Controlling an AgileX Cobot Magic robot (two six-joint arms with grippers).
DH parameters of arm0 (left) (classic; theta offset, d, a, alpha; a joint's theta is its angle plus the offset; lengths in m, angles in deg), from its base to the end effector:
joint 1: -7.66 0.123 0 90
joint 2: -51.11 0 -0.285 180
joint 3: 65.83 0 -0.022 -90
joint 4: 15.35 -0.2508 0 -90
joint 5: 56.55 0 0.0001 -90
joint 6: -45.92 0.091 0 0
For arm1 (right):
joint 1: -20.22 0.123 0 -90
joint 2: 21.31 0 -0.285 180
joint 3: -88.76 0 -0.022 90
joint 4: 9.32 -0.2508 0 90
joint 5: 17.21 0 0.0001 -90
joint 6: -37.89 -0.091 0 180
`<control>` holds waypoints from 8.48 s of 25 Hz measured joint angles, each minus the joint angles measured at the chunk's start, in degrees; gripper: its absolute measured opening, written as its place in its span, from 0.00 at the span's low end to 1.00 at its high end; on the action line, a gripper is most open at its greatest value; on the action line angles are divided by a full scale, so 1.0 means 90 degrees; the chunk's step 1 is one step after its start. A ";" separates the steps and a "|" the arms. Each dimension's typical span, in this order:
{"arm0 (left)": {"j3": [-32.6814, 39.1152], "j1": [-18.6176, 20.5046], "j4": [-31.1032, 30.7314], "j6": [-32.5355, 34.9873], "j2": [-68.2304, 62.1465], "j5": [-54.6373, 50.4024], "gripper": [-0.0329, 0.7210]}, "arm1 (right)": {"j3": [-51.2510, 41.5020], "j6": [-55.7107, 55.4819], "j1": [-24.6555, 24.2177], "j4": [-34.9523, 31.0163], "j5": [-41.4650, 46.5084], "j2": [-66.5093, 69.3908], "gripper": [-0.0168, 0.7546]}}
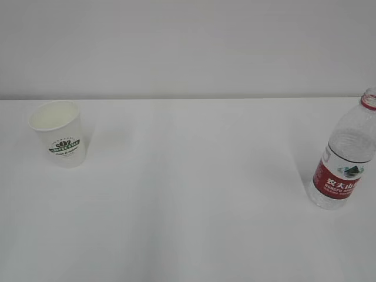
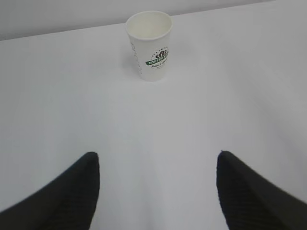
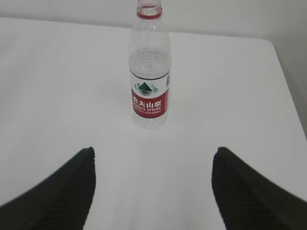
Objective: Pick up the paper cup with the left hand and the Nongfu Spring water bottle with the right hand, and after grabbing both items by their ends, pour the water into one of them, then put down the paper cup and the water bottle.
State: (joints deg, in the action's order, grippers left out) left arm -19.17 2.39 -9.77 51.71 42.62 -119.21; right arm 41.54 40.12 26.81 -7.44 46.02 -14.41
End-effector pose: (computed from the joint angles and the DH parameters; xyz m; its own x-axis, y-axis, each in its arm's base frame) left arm -0.0091 -0.0071 0.2842 -0.4527 0.0980 -0.8863 0.1934 0.9811 0.0097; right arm -0.0115 -0.0040 0.2802 -0.4508 -0.1061 -0.8863 -0.1132 0.9917 -0.0611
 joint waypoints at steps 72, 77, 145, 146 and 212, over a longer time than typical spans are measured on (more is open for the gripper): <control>-0.0230 0.0000 -0.0548 0.0000 -0.6543 0.7062 0.76 | 0.0249 0.0573 0.0000 -0.0254 -0.6686 0.5973 0.74; 0.0417 0.0000 -0.0455 0.0000 -0.6650 0.8204 0.76 | 0.0040 0.0573 0.0000 -0.0254 -0.7192 0.6008 0.74; 0.3374 0.0000 -0.2009 -0.1001 -1.0443 1.4276 0.64 | -0.3364 -0.0162 0.0000 0.0843 -1.4248 0.9160 0.74; 0.3374 0.0000 -0.2019 -0.1001 -1.0443 1.4276 0.64 | -0.3364 -0.0162 0.0000 0.0843 -1.4247 0.9160 0.74; 0.3349 0.0000 -0.2431 -0.1644 -1.0443 1.4276 0.87 | -0.3364 -0.0192 0.0000 0.0052 -1.4173 0.9303 0.83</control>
State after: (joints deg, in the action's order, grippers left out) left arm 10.98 2.39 -31.65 36.91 -51.36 9.28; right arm 11.26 38.39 26.81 -6.98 -81.53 69.31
